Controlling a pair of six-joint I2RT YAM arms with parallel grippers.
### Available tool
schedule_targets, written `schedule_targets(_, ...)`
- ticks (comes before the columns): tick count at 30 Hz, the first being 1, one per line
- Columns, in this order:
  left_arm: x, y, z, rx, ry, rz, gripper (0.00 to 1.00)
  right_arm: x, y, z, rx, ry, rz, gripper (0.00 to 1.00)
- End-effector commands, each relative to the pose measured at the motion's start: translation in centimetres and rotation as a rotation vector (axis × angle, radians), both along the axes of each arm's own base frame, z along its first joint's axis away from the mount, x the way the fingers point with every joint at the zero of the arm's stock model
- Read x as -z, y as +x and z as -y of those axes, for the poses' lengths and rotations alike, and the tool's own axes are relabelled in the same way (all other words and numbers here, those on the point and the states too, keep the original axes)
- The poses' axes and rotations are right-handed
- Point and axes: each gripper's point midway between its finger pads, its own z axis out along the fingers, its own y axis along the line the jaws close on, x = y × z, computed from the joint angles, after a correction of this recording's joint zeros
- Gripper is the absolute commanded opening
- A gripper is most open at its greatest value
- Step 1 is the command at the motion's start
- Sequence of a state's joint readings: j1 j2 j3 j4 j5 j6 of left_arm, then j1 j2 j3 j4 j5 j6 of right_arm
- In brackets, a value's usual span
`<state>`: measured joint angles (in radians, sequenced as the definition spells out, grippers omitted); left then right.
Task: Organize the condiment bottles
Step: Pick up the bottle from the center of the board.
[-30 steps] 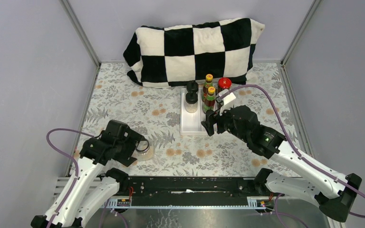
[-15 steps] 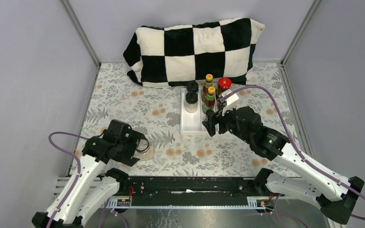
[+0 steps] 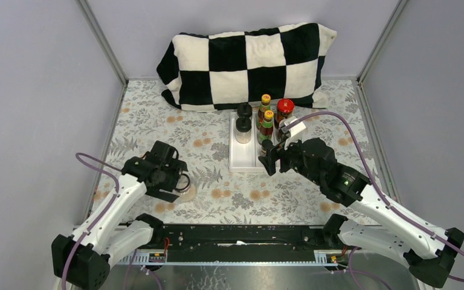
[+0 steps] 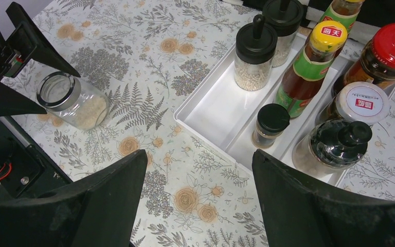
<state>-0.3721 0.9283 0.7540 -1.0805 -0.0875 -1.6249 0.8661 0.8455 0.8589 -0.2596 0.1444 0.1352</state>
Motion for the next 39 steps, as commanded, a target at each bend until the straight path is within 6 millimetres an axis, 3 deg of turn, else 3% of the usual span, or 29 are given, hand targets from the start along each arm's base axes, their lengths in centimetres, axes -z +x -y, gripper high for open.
schedule_targets(1, -0.9, 2.5, -0.4, -0.069, 0.027, 0.072, 0.99, -0.4, -0.4, 0.1, -0.014, 0.012, 0.018, 0.82)
schedule_targets(14, -0.6, 3.5, -0.1, -0.082, 0.031, 0.056, 0.98, -0.4, -0.7, 0.1, -0.020, 0.021, 0.018, 0.82)
schedule_targets(24, 0.8, 3.4, 0.2, -0.078, 0.034, 0.008, 0.96, -0.5, -0.8, 0.0, -0.028, 0.028, 0.013, 0.82)
schedule_targets(39, 1.3, 4.1, 0.6, -0.063, 0.043, -0.021, 0.81, -0.8, -0.5, -0.1, -0.028, 0.007, 0.023, 0.81)
